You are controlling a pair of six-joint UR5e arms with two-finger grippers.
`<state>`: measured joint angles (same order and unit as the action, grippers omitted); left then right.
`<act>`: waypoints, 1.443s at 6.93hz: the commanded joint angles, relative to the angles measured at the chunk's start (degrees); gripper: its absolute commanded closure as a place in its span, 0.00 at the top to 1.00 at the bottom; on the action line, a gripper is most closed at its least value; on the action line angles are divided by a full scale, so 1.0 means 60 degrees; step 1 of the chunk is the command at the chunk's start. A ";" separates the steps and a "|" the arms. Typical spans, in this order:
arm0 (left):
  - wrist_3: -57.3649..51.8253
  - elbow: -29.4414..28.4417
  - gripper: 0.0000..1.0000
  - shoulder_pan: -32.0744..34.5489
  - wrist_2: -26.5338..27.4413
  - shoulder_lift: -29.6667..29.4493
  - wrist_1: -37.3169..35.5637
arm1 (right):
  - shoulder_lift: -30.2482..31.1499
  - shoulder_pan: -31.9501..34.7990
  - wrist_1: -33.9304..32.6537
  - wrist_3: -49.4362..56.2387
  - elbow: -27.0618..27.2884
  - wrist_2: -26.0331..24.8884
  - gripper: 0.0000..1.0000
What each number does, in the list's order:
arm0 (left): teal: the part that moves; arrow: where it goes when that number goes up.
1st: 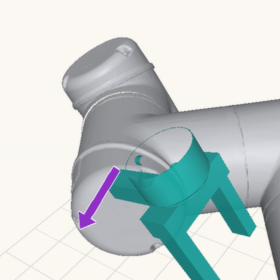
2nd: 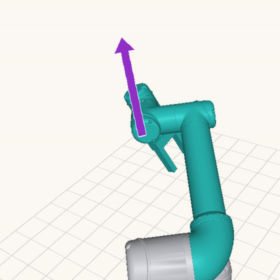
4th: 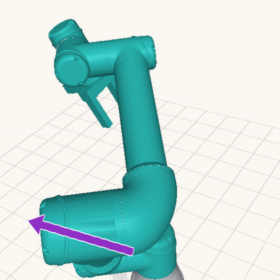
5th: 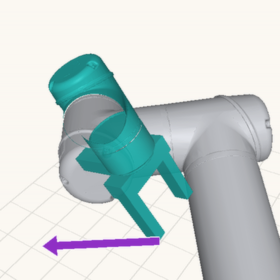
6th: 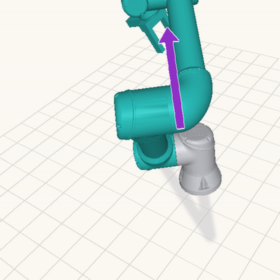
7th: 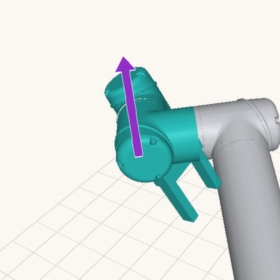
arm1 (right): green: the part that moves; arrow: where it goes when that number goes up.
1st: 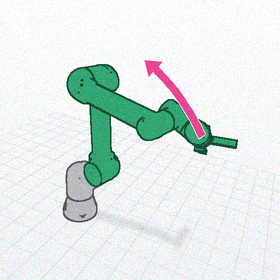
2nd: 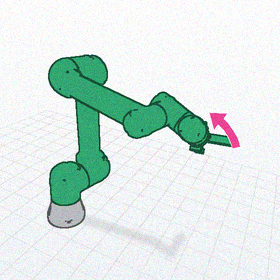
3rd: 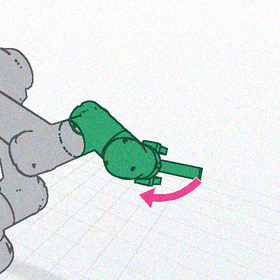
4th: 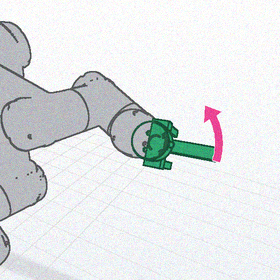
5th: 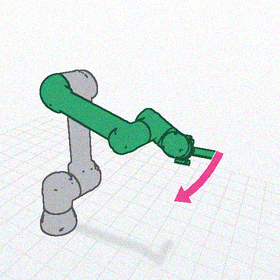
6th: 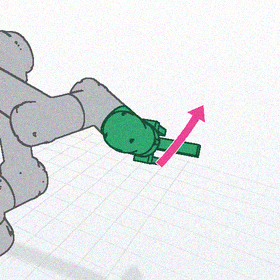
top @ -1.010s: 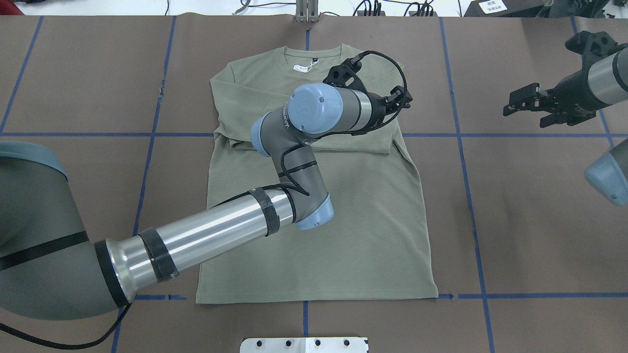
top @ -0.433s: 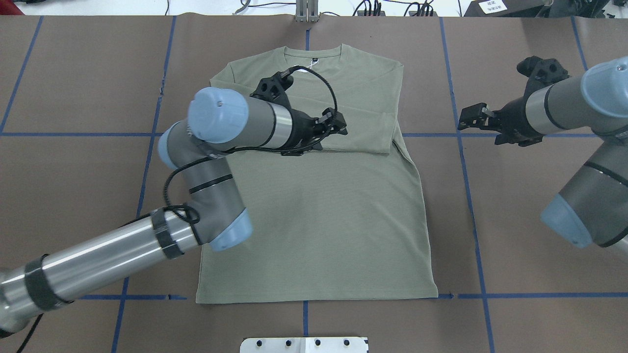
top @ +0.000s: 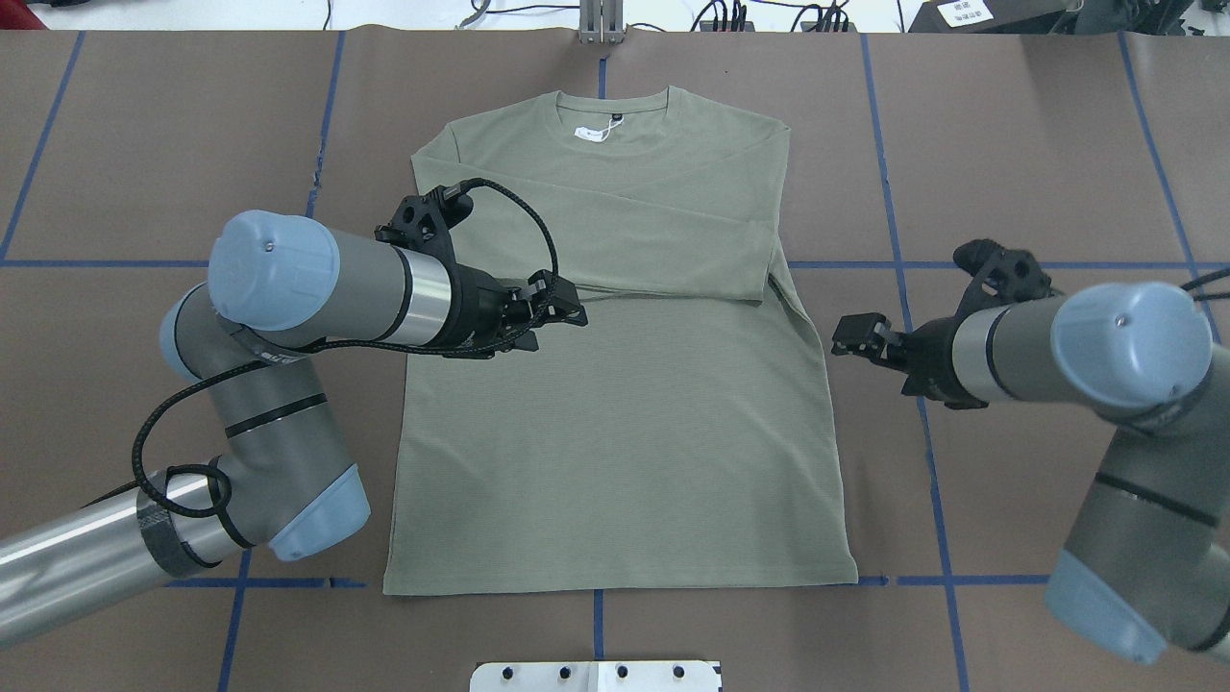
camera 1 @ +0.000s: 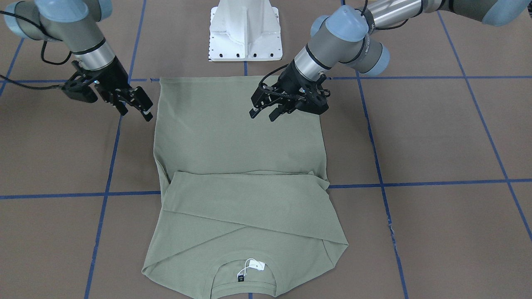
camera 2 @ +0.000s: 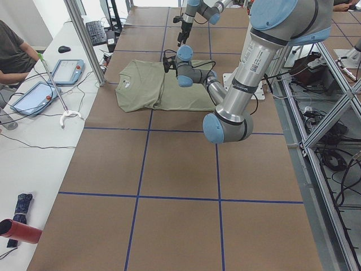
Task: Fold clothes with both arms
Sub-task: 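Move the right gripper to the hem corner nearest the robot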
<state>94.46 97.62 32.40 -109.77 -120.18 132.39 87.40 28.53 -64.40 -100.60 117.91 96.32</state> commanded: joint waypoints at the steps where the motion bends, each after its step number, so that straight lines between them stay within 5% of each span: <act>1: -0.0054 0.0443 0.73 0.0020 -0.0045 0.0514 -0.0035 | 0.0374 -0.2520 -0.0715 -0.1891 0.0693 -0.2381 0.99; 4: -0.0054 0.0767 0.77 0.0035 -0.0045 0.0576 -0.0034 | 0.0375 -0.3858 -0.2065 -0.2774 0.0724 -0.3571 0.98; 10: -0.0040 0.0825 0.78 0.0006 -0.0001 0.0547 -0.0034 | 0.0785 -0.4241 -0.2099 -0.3331 0.0504 -0.3177 0.85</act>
<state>94.22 102.60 32.46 -109.85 -116.86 132.19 91.62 3.51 -77.00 -120.51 121.00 77.14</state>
